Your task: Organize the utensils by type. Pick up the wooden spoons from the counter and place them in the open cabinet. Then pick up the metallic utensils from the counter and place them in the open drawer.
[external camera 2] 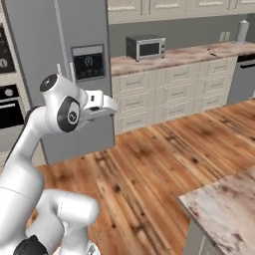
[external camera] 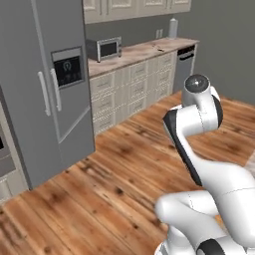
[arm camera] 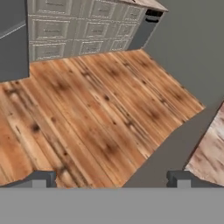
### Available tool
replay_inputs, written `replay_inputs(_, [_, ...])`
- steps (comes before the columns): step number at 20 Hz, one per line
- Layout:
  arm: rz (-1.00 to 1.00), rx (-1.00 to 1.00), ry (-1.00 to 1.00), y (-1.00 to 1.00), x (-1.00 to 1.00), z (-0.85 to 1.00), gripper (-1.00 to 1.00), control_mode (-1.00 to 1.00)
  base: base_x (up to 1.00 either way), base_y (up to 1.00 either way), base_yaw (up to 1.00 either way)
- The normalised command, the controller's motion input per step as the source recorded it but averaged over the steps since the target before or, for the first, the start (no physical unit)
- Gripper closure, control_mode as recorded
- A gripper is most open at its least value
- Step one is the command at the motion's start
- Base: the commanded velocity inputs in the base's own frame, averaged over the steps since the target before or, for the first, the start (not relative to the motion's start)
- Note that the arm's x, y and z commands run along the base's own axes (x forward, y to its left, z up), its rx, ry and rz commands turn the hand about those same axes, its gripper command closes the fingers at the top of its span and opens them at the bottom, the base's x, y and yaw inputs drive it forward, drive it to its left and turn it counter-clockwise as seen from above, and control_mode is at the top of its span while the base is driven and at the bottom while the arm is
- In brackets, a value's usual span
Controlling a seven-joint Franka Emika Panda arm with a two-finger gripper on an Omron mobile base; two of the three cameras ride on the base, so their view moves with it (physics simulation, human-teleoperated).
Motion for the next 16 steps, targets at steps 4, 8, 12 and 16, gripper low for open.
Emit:
replay_inputs(4, [0.00,0.00,0.00,0.00,0.00,0.00,-1.00,1.00,1.00,0.11,-0.13])
replay_inputs(8, [0.00,0.00,0.00,0.00,0.00,0.00,-1.00,1.00,1.00,-0.11,-0.02])
replay_inputs(12, [0.00,0.00,0.00,0.00,0.00,0.00,-1.00,1.00,1.00,-0.34,0.00])
replay_inputs(16, [0.00,0.00,0.00,0.00,0.00,0.00,-1.00,1.00,0.90,-0.37,-0.02])
